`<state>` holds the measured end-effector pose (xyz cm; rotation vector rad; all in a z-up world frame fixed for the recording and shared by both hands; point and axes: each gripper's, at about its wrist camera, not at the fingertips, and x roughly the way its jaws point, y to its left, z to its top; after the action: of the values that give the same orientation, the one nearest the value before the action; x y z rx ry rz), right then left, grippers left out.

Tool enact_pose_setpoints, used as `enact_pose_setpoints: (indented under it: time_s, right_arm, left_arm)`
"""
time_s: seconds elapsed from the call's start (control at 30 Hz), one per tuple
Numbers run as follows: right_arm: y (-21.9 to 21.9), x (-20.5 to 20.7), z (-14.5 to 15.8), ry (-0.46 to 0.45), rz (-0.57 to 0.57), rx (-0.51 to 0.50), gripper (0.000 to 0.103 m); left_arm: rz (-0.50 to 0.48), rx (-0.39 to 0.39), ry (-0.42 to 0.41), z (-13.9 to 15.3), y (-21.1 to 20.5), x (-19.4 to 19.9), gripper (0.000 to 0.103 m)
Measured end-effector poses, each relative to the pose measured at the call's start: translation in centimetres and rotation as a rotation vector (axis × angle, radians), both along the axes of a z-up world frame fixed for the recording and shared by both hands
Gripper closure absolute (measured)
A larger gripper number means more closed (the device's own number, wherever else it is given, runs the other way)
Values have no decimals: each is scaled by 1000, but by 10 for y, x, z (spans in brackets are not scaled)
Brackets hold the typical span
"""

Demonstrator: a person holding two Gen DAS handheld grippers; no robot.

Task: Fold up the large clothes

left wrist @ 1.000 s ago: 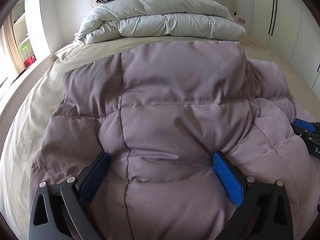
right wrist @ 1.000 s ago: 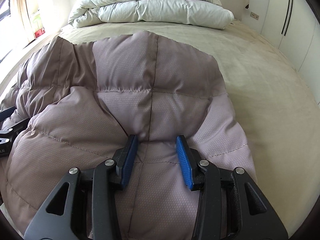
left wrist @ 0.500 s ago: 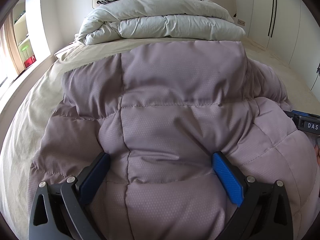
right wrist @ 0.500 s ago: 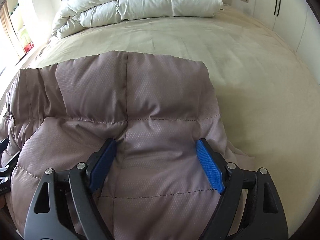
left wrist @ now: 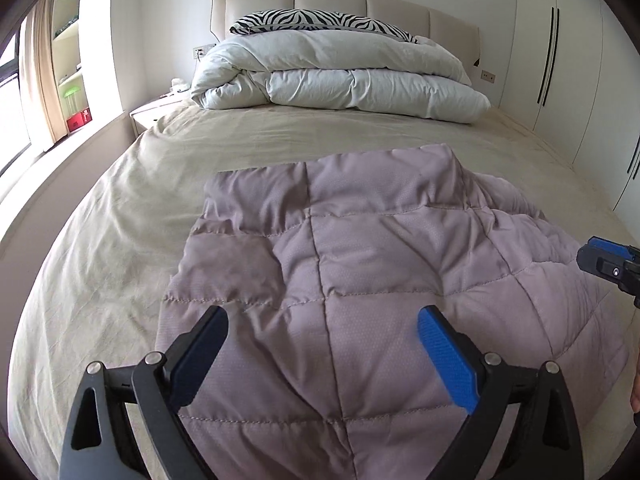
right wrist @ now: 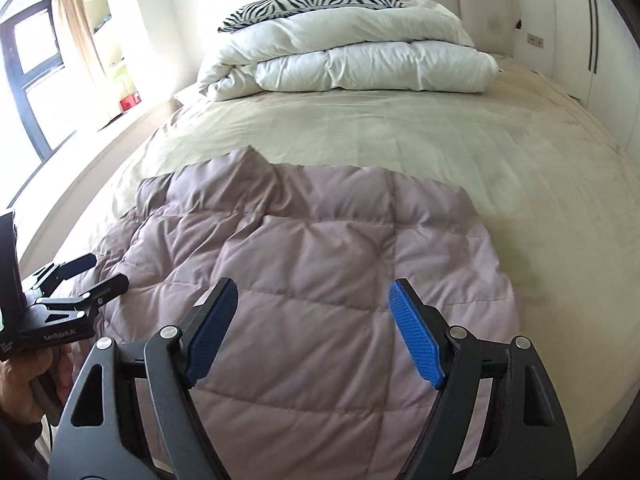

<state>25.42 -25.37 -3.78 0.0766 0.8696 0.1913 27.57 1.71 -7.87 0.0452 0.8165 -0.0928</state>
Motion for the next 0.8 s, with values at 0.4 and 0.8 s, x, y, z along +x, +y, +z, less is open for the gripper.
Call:
enact_pose_setpoints:
  time_s: [0.4, 0.8]
  right_arm:
    - [73, -14, -71, 89, 93, -220, 24]
    - [8, -44, -21, -5, -53, -67, 24]
  left_arm:
    - [45, -24, 119, -50, 35, 8, 0]
    - [64, -86, 112, -40, 60, -17, 0]
